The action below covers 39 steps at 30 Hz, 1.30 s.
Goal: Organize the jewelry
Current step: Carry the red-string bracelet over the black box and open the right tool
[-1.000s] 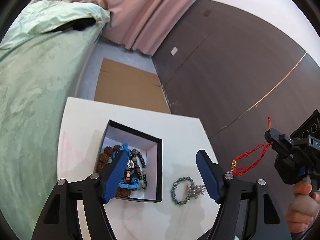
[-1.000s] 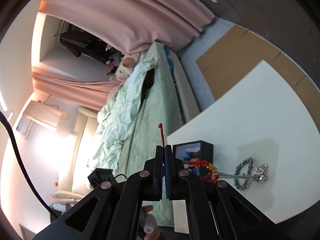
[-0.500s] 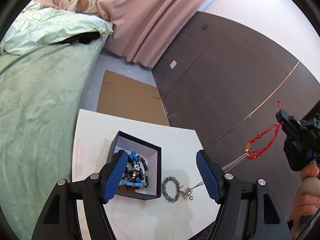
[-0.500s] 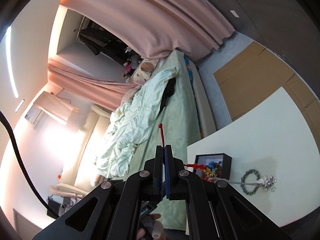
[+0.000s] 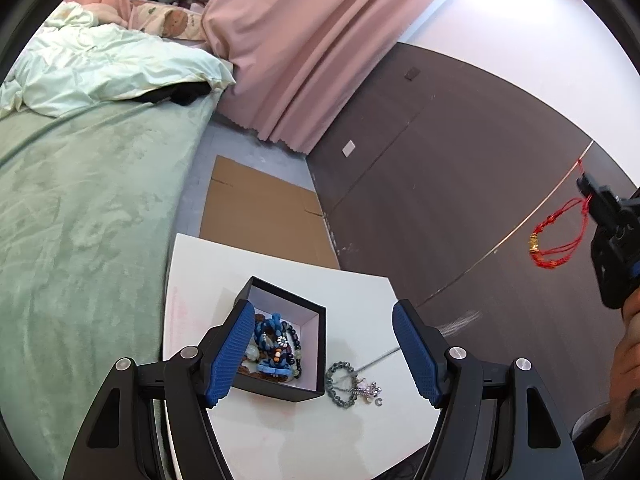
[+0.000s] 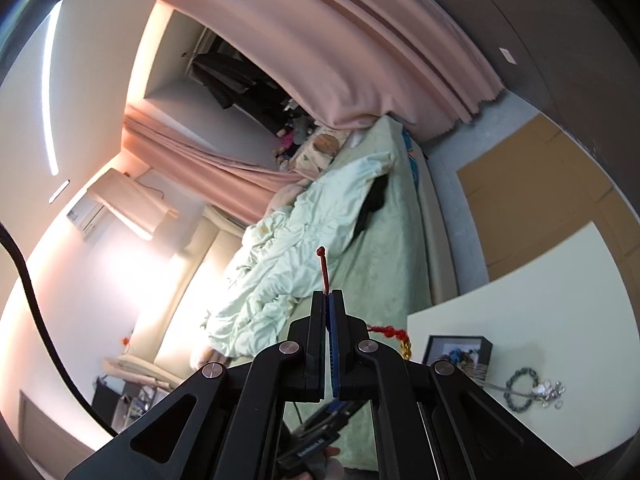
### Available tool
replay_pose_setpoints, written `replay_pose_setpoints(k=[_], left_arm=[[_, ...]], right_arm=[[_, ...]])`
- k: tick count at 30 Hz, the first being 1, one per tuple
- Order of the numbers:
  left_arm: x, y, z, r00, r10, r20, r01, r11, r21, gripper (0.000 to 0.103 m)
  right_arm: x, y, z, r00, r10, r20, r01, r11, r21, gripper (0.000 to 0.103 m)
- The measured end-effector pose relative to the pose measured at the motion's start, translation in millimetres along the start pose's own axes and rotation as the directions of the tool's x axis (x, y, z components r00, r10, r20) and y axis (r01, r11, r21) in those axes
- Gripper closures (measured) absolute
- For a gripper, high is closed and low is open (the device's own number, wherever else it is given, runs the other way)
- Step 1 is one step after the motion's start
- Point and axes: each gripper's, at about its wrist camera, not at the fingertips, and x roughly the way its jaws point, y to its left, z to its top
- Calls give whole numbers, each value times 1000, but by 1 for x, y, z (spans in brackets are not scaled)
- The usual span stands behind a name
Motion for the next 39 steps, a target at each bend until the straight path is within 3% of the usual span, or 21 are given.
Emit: replay_pose_setpoints(k=[6, 19, 24, 26, 27, 28, 31, 32, 39], left_arm=[[-9, 4, -1, 1000, 2, 14, -2, 1000, -6, 31], [-29, 29, -2, 997, 71, 20, -71, 997, -25, 30], [-33, 39, -2, 995, 96, 22, -95, 995, -41, 16], [-34, 40, -3, 995, 95, 22, -94, 995, -43, 11], [-34, 40, -3, 995, 97, 20, -96, 994, -43, 10], [-33, 40, -3, 995, 97, 20, -96, 994, -43, 9], [-32, 38, -4, 996, 93, 18, -92, 995, -39, 7], [-30, 37, -4, 996, 92, 18, -91, 995, -38, 6], [-5, 19, -17, 998, 64, -28, -65, 998, -6, 5]], right_arm=[[17, -4, -5, 1000, -5, -25, 5, 1000, -3, 99], [100, -80, -56, 977, -79, -198, 105, 987, 125, 99], [118, -103, -69, 967, -138, -215, 169, 977, 132, 99], [127, -109, -69, 963, -129, -238, 160, 981, 112, 99], [134, -114, -71, 956, -114, -268, 146, 984, 100, 97], [138, -117, -73, 951, -114, -287, 148, 984, 99, 89], [131, -127, -80, 949, -131, -287, 166, 981, 102, 53], [125, -128, -81, 952, -130, -278, 162, 982, 94, 48], [67, -141, -89, 961, -181, -207, 200, 977, 72, 47]])
